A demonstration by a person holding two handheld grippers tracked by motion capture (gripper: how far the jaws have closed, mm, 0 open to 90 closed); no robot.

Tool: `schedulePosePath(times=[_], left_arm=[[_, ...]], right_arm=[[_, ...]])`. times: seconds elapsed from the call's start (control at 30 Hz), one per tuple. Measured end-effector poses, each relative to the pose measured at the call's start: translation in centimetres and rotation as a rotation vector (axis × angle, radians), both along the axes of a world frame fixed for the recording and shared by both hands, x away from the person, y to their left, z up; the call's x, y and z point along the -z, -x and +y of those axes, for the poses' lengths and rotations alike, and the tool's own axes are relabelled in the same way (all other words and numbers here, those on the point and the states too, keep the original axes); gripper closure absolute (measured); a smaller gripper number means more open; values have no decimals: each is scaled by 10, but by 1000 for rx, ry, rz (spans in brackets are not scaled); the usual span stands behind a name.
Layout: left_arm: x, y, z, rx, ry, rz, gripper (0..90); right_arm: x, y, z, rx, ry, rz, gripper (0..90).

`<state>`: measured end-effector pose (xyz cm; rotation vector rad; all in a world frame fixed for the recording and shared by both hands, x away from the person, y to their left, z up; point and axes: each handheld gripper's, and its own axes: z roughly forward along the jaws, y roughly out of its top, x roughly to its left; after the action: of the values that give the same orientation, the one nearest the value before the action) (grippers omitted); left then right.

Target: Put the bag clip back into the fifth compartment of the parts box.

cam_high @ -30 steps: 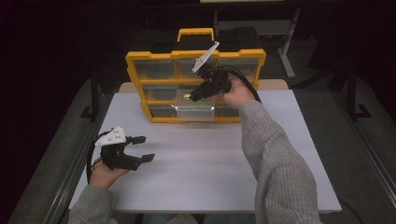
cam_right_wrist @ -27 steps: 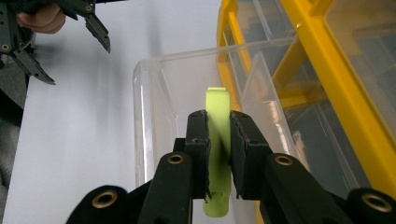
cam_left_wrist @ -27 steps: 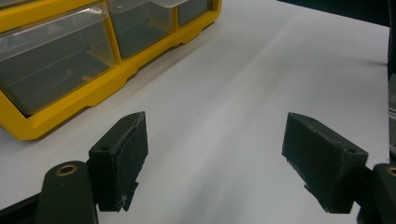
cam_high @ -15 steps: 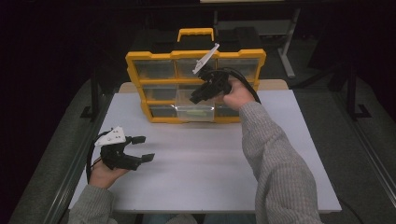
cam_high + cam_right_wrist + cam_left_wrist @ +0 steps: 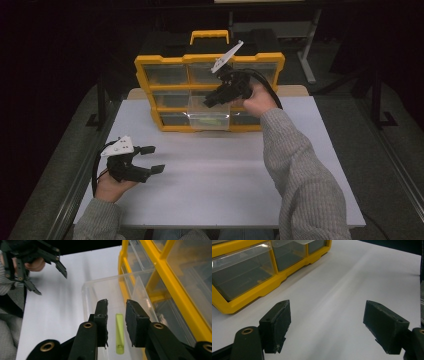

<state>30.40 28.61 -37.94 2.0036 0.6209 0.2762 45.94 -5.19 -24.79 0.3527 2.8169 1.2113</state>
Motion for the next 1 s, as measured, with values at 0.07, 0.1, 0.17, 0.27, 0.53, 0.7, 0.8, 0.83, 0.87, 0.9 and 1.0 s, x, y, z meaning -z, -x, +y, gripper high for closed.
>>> schedulePosePath(times=[0.07, 0.1, 0.17, 0.27, 0.53, 0.7, 0.8, 0.83, 0.87, 0.9, 1.0], left_arm=[[-1, 1, 0, -3, -5, 1, 219], [-1, 1, 1, -2, -4, -3, 219], [-2, 0, 1, 4, -9, -11, 218], [0, 0, 0, -3, 10, -1, 215], [0, 0, 1, -5, 3, -1, 211], [-1, 1, 3, -11, 8, 1, 210], [0, 0, 3, -8, 9, -4, 210], [-1, 0, 2, -8, 9, 0, 210], [-1, 0, 2, -6, 7, -1, 210], [0, 0, 2, -6, 8, -1, 210], [0, 0, 1, -6, 3, 2, 211]], right_arm=[[-3, 3, 0, -4, -5, -4, 691], [-4, 5, 0, -8, -11, -11, 691], [-8, 8, -1, -8, -26, -11, 691], [-14, 14, -2, -8, -44, -12, 696], [-18, 25, -5, -15, -68, 2, 727], [-17, 33, -6, -31, -80, -4, 746], [-17, 38, -7, -36, -83, 8, 748], [-17, 40, -7, -40, -85, 6, 748], [-17, 42, -7, -42, -87, 8, 748], [-17, 44, -7, -43, -88, 5, 748], [-16, 49, -8, -47, -90, 4, 748]])
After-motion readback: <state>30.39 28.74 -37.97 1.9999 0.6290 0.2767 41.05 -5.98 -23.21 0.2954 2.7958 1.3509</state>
